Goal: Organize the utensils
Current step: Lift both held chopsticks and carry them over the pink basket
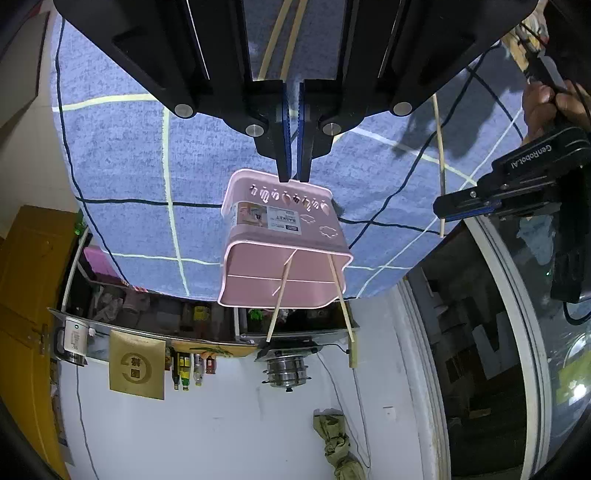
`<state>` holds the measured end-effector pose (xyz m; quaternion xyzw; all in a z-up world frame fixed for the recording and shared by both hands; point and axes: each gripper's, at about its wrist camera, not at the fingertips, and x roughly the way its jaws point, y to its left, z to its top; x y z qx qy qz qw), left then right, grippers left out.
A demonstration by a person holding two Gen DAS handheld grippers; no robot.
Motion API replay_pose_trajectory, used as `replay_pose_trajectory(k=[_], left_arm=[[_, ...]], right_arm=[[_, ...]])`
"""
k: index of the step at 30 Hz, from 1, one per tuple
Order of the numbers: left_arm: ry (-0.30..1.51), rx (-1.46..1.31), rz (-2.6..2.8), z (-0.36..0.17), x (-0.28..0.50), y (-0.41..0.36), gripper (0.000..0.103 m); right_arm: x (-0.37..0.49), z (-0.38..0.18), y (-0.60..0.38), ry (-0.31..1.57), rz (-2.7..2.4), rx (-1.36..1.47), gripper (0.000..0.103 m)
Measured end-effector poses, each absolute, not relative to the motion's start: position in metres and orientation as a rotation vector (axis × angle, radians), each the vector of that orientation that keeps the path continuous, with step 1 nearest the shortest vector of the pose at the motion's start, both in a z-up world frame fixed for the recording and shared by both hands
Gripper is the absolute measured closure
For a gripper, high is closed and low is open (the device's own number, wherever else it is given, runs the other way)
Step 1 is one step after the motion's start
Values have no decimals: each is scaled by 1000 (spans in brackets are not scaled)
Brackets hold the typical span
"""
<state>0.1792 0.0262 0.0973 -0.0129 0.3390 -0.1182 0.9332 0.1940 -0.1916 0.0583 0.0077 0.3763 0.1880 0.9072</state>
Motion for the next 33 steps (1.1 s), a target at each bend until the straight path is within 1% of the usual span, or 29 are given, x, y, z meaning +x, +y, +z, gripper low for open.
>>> replay_pose_trajectory(k=[5, 7, 10, 17, 22, 24, 27, 33], left_arm=[[705, -35, -235, 93, 179, 30, 98], [705, -39, -233, 92, 178, 32, 98], [706, -43, -235, 93, 179, 34, 98], [709, -43, -238, 91, 180, 35, 98], [714, -43, -239, 89, 182, 34, 98], [715, -42, -243, 88, 183, 33, 98], [716, -40, -246, 89, 184, 31, 98], [701, -39, -249, 97, 182, 31, 98]], right_arm=[[210, 16, -184, 906, 407, -22, 99], [217, -4, -181, 960, 397, -40, 93], [228, -28, -178, 1024, 371, -61, 91], [246, -48, -172, 1087, 355, -76, 91], [251, -49, -169, 1097, 333, -78, 92], [255, -49, -165, 1096, 325, -97, 97], [255, -47, -166, 1088, 327, -78, 97], [238, -4, -179, 967, 348, -43, 97]])
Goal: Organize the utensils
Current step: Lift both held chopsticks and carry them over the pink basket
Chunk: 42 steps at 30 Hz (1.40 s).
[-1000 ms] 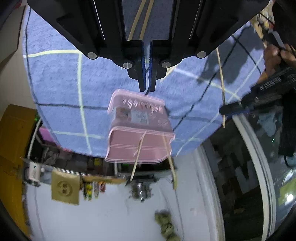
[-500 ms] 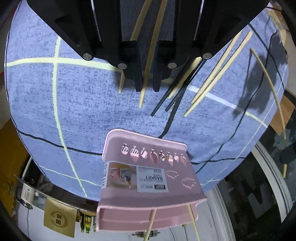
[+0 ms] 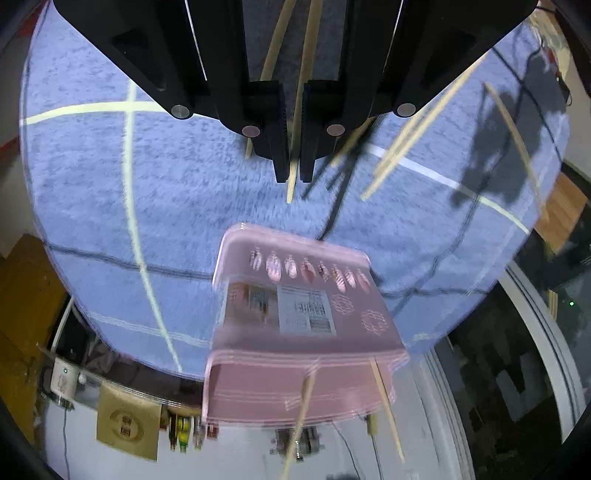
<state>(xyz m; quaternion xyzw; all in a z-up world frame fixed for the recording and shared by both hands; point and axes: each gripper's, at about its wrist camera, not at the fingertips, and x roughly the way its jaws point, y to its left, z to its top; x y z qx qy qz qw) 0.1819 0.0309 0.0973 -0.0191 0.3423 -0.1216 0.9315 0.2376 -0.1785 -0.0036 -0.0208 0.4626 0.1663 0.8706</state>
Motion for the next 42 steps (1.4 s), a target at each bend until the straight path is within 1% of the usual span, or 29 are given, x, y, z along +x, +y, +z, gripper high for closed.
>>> replay_pose_trajectory(k=[5, 11, 22, 30, 42], left_arm=[[672, -34, -259, 112, 178, 28, 98], [636, -16, -273, 131, 173, 22, 98], [604, -6, -291, 159, 182, 15, 98], [589, -14, -286, 185, 213, 15, 98], [532, -46, -266, 226, 260, 19, 98]], right_arm=[[222, 44, -193, 850, 368, -13, 98], [209, 79, -195, 756, 383, 4, 98], [203, 110, -193, 663, 392, 14, 98], [213, 140, -186, 602, 407, -5, 98], [248, 179, -178, 492, 425, 44, 98]])
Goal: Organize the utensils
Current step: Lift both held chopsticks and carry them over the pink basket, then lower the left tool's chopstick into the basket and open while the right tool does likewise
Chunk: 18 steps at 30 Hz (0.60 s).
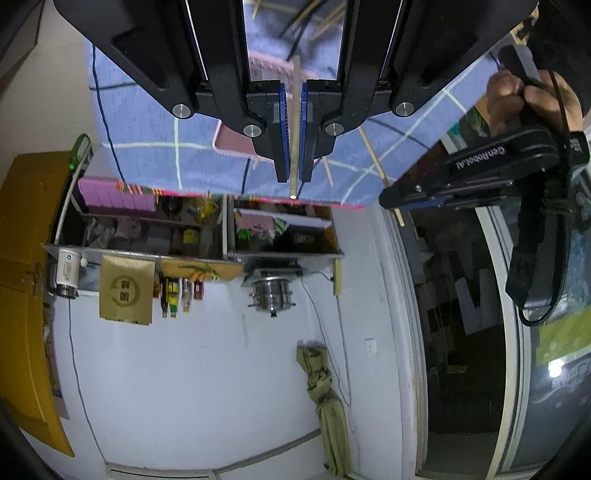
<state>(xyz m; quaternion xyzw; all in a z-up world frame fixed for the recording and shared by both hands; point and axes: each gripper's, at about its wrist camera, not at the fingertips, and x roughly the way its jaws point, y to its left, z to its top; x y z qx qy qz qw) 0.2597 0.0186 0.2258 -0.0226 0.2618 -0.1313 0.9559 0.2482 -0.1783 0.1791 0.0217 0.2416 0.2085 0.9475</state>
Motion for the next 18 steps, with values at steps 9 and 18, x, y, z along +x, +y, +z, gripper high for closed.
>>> replay_pose_trajectory(k=[9, 18], left_arm=[[495, -53, -251, 234, 293, 19, 98], [529, -56, -233, 201, 325, 26, 98]], right_arm=[[282, 184, -173, 451, 415, 89, 98], [307, 148, -163, 500, 418, 82, 98]])
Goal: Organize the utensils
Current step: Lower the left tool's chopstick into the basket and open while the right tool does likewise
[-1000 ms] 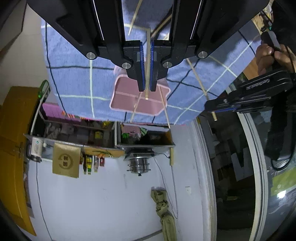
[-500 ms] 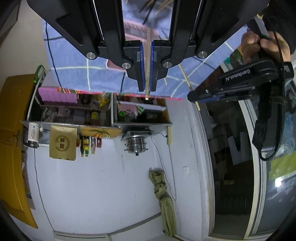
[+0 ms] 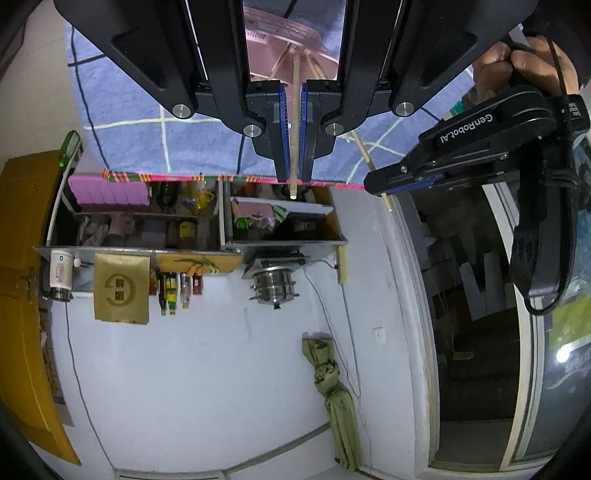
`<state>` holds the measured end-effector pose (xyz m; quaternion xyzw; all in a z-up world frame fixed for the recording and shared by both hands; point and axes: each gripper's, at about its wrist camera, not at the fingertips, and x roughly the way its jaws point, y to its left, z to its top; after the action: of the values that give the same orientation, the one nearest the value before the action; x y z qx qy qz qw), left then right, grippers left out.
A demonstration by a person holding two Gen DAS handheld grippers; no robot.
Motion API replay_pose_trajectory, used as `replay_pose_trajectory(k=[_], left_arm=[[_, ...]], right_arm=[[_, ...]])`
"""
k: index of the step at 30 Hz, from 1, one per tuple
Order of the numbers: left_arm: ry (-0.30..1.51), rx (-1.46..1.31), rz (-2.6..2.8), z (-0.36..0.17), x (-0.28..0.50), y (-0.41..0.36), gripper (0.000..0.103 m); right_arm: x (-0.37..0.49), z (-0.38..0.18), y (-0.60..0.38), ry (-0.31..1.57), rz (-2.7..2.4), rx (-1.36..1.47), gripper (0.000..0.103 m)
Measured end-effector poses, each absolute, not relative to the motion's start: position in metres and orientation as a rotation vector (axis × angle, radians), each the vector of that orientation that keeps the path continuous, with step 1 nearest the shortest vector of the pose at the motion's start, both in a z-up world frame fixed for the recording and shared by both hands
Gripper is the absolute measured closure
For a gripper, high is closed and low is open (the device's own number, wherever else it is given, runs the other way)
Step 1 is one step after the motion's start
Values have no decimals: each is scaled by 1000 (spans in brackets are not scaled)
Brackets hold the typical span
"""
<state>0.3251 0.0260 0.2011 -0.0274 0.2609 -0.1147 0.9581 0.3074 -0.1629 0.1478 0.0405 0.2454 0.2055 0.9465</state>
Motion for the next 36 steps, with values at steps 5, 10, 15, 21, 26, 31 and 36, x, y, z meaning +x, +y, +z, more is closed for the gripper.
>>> replay_pose_trajectory(k=[5, 10, 15, 21, 26, 31, 36], left_arm=[[565, -55, -231, 176, 334, 27, 98], [604, -56, -228, 155, 338, 29, 98], [612, -61, -232, 150, 336, 31, 98], [607, -57, -225, 152, 325, 32, 96], [575, -57, -222, 160, 301, 36, 92], [537, -49, -228, 165, 266, 38, 91], [533, -53, -249, 153, 227, 41, 91]], right_arm=[[317, 121, -162, 551, 418, 91, 98], [321, 100, -160, 603, 419, 86, 98], [323, 93, -162, 635, 427, 92, 98], [315, 100, -165, 626, 432, 83, 87], [295, 108, -170, 598, 428, 69, 84], [263, 115, -183, 571, 429, 74, 79], [228, 110, -198, 577, 422, 89, 79]])
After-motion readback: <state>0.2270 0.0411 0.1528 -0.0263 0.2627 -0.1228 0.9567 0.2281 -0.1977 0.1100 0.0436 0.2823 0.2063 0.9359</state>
